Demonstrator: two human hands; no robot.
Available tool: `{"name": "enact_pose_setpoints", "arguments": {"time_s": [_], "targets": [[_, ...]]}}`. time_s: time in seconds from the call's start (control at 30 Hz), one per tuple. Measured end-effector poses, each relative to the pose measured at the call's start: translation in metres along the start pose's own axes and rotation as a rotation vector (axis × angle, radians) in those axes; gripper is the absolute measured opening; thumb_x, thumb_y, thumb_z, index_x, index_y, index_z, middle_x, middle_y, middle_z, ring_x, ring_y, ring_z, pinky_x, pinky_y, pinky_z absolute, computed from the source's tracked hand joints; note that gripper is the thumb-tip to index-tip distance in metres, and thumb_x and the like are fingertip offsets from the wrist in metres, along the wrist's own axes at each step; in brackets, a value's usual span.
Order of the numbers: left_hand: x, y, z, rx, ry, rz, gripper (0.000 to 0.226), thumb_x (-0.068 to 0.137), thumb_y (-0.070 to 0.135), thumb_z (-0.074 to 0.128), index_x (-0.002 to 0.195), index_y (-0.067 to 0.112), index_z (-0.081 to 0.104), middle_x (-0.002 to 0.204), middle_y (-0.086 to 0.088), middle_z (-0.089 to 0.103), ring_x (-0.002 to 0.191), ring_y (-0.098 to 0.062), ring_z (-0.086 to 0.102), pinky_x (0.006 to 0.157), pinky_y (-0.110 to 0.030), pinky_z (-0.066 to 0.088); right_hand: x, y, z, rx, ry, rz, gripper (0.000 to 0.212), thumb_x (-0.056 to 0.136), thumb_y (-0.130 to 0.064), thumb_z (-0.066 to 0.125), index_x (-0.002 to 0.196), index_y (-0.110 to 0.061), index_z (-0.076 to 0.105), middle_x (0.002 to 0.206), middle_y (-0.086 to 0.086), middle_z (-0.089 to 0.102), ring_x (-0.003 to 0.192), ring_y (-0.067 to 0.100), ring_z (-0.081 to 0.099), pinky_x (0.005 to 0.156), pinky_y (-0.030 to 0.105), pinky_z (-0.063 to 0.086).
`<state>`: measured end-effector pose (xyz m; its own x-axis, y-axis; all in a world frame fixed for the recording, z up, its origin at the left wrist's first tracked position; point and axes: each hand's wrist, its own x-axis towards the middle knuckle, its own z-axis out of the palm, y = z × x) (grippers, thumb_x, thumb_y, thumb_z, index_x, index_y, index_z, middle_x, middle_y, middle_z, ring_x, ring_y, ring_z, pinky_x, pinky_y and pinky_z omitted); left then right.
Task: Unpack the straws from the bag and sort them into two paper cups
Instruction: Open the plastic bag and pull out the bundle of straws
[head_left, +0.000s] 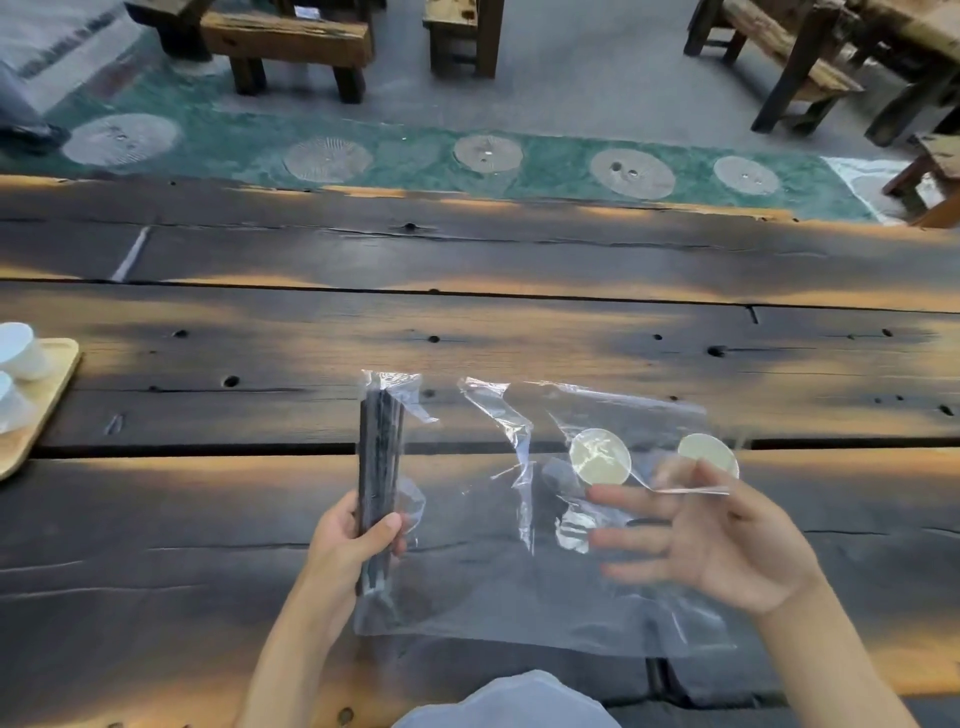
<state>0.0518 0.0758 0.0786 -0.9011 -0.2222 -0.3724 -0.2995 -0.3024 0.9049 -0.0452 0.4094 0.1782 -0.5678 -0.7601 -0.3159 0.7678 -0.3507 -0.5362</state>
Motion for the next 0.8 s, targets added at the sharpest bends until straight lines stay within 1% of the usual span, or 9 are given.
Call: {"name": "enact_pose_setpoints", "arguments": {"time_s": [0.07,0.13,0.2,0.3,0.4,0.47,0.57,0.7,0.8], "targets": [[-0.001,0.002,0.003,-0.014,-0.031,-0.002,0.028,0.090,0.022,0.066,0.108,0.001,0.063,0.080,-0.013,0.064,0.070,-0.026,0.057,0.064,-0.032,0.051,0.006,0.002,0.006,-0.144,-0.016,0.087,0.041,0.100,-0.022,0.053,0.137,-0.006,0.046,0.148,0.034,0.038,0.114,0.056,0.058,0.080,0.059,0.056],[-0.001,0.005,0.008,-0.008,-0.063,-0.036,0.045,0.090,0.042,0.059,0.106,0.000,0.063,0.082,-0.013,0.065,0.068,-0.024,0.058,0.064,-0.034,0.050,0.010,0.003,0.007,-0.321,-0.068,0.214,0.081,0.083,-0.028,0.078,0.148,-0.013,0.033,0.146,0.024,0.048,0.094,0.042,0.072,0.054,0.036,0.062],[-0.001,0.005,0.016,0.004,-0.104,-0.079,0.053,0.096,0.048,0.052,0.106,-0.002,0.064,0.082,-0.013,0.064,0.066,-0.020,0.059,0.060,-0.030,0.050,0.023,0.012,0.012,-0.500,-0.161,0.348,0.106,0.070,-0.033,0.088,0.151,-0.017,0.022,0.145,0.016,0.050,0.092,0.029,0.074,0.064,0.035,0.064],[-0.003,0.005,0.029,0.019,-0.171,-0.109,0.052,0.096,0.043,0.047,0.103,-0.006,0.064,0.081,-0.017,0.060,0.064,-0.019,0.056,0.056,-0.025,0.047,0.045,0.043,0.015,-0.659,-0.077,0.224,0.081,0.081,-0.018,0.078,0.148,-0.015,0.033,0.143,0.010,0.053,0.107,0.024,0.069,0.086,0.041,0.060],[-0.006,0.005,0.043,0.004,-0.240,-0.118,0.039,0.098,0.038,0.048,0.100,0.008,0.073,0.080,-0.020,0.064,0.065,-0.022,0.058,0.057,-0.028,0.045,0.073,0.071,0.023,-0.501,0.181,-0.030,0.045,0.089,0.012,0.055,0.131,0.000,0.046,0.113,0.010,0.070,0.085,0.021,0.075,0.071,0.030,0.061],[-0.008,0.006,0.054,-0.003,-0.229,-0.117,0.032,0.095,0.037,0.052,0.100,0.012,0.071,0.076,-0.016,0.063,0.061,-0.021,0.056,0.055,-0.028,0.045,0.090,0.083,0.030,-0.550,0.333,-0.077,0.036,0.090,0.021,0.046,0.119,0.001,0.055,0.100,0.015,0.065,0.067,0.013,0.074,0.061,0.027,0.060],[-0.009,0.004,0.068,-0.045,-0.107,-0.107,0.033,0.091,0.035,0.055,0.113,0.010,0.057,0.080,-0.019,0.065,0.069,-0.028,0.055,0.063,-0.036,0.047,0.104,0.094,0.027,-0.636,0.401,-0.069,0.024,0.090,0.010,0.056,0.093,-0.012,0.063,0.086,0.007,0.067,0.060,0.012,0.069,0.062,0.030,0.058],[-0.011,0.001,0.075,-0.037,0.005,-0.042,0.022,0.101,0.020,0.049,0.104,0.000,0.055,0.083,-0.019,0.069,0.076,-0.029,0.059,0.074,-0.047,0.050,0.102,0.098,0.030,-0.467,0.418,-0.096,0.023,0.086,0.004,0.064,0.108,0.008,0.061,0.082,0.016,0.064,0.060,0.018,0.061,0.054,0.028,0.053],[-0.008,0.000,0.071,0.109,0.028,-0.017,0.019,0.097,0.014,0.057,0.085,0.004,0.068,0.080,-0.016,0.068,0.077,-0.029,0.061,0.074,-0.044,0.049,0.106,0.100,0.029,-0.567,0.440,-0.053,0.020,0.085,-0.008,0.072,0.099,0.003,0.063,0.064,0.008,0.060,0.052,0.017,0.054,0.047,0.027,0.044]]}}
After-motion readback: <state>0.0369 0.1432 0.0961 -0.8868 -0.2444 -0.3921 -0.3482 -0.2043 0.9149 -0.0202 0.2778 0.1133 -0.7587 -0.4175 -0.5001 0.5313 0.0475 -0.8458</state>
